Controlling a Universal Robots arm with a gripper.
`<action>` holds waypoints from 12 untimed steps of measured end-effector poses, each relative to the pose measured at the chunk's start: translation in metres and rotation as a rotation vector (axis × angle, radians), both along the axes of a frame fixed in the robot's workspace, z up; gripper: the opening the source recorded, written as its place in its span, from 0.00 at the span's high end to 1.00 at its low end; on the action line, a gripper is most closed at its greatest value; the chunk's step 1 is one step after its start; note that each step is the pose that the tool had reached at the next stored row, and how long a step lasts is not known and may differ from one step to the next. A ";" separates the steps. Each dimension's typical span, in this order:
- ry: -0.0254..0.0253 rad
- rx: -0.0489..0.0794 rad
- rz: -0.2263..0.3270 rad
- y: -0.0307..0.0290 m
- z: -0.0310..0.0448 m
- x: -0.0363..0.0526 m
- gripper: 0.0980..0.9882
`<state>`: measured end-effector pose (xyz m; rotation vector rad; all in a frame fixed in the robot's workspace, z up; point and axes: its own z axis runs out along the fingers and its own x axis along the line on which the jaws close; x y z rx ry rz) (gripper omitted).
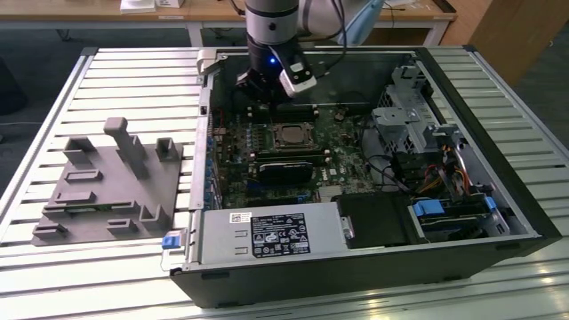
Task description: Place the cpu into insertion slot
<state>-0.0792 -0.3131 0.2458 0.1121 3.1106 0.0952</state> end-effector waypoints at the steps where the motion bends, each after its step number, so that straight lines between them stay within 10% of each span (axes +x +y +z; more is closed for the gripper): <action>1: -0.0001 0.000 0.000 0.0000 0.0000 -0.0008 0.99; 12: 0.0000 0.006 0.000 0.0002 0.0001 -0.0154 0.99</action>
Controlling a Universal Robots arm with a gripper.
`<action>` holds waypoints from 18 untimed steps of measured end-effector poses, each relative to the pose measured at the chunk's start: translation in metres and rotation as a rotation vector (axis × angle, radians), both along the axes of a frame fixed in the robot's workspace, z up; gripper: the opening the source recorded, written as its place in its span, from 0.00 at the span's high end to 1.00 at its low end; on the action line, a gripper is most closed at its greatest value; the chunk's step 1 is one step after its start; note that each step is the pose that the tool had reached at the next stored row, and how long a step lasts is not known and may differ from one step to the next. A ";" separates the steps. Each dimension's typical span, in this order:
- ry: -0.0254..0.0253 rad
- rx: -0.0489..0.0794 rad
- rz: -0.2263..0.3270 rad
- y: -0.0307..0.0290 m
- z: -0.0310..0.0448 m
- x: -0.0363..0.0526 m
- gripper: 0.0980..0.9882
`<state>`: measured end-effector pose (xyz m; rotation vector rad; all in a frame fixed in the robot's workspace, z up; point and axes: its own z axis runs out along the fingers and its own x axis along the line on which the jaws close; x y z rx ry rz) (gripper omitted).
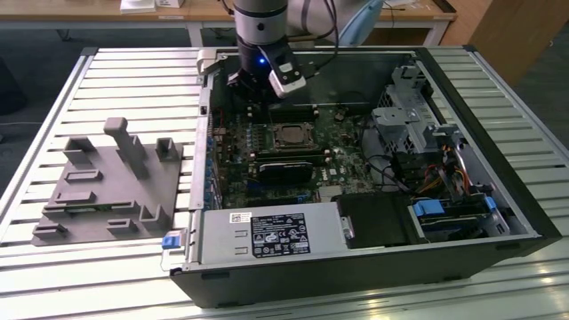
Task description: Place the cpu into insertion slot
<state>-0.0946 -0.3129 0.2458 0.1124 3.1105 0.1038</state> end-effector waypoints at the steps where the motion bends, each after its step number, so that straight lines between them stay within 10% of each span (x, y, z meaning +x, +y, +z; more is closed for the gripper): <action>1: 0.0001 0.000 0.000 0.0002 0.0000 -0.0003 0.99; 18: 0.0000 0.000 0.000 0.0129 0.0022 -0.0031 0.99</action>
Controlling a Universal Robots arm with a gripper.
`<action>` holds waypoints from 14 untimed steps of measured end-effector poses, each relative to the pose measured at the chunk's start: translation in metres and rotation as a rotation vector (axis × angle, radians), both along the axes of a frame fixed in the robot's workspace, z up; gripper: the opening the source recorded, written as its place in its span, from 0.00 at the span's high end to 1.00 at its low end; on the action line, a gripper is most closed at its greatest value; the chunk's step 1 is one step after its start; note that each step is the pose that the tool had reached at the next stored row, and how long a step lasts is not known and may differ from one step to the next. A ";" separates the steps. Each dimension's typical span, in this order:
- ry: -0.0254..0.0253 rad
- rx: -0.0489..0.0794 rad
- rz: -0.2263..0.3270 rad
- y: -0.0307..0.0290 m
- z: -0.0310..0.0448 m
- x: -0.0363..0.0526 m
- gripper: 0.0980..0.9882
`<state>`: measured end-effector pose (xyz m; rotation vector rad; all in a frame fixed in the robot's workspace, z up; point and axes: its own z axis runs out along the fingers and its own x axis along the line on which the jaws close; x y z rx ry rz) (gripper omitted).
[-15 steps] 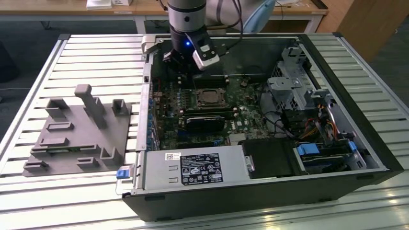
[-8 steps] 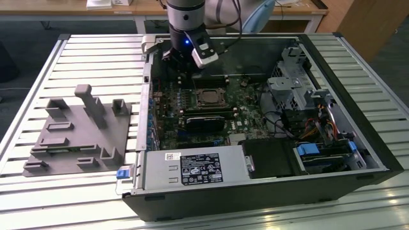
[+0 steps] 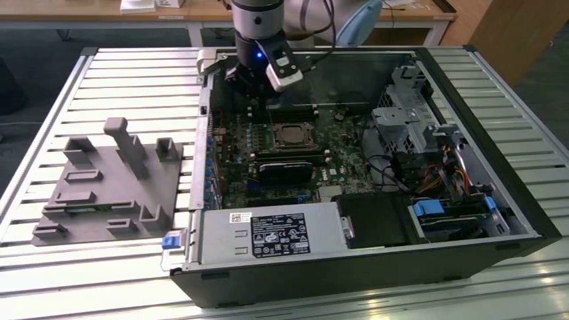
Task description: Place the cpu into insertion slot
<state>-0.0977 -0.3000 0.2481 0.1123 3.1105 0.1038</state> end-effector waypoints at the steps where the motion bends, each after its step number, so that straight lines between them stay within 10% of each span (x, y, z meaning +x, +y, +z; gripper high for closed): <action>1: 0.0000 0.000 0.000 0.0007 0.0003 -0.0001 0.99; 14: -0.0001 0.000 0.000 0.0035 0.0011 0.0015 0.99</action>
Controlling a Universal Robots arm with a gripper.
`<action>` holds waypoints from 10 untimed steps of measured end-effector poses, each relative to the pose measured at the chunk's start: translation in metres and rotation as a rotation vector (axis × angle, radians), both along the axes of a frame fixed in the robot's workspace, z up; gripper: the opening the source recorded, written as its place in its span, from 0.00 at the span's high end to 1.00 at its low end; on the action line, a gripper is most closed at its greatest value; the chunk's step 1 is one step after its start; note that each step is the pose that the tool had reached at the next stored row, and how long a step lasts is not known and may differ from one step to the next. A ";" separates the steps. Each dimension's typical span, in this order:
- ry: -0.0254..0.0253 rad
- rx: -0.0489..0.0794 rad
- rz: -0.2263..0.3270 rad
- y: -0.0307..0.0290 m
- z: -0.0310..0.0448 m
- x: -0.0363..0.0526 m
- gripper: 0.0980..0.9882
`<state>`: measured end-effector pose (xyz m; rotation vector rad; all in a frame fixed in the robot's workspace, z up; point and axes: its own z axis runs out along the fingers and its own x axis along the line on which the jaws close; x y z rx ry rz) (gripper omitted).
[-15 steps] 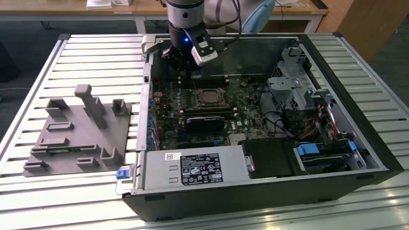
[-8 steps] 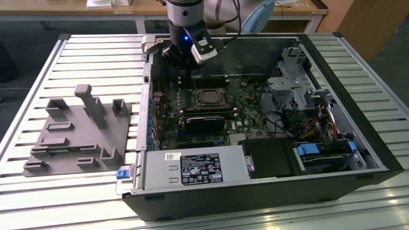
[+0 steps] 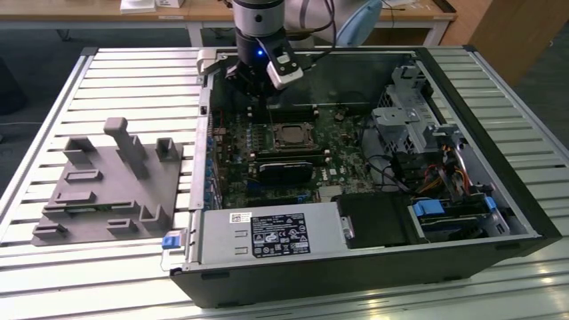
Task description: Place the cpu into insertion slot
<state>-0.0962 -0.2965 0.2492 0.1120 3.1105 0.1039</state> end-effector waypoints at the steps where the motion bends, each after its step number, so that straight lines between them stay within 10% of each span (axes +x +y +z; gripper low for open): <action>1: 0.0000 0.000 0.000 0.0000 0.0000 0.0000 0.99; 10: 0.0001 0.000 0.000 0.0000 0.0000 0.0055 0.99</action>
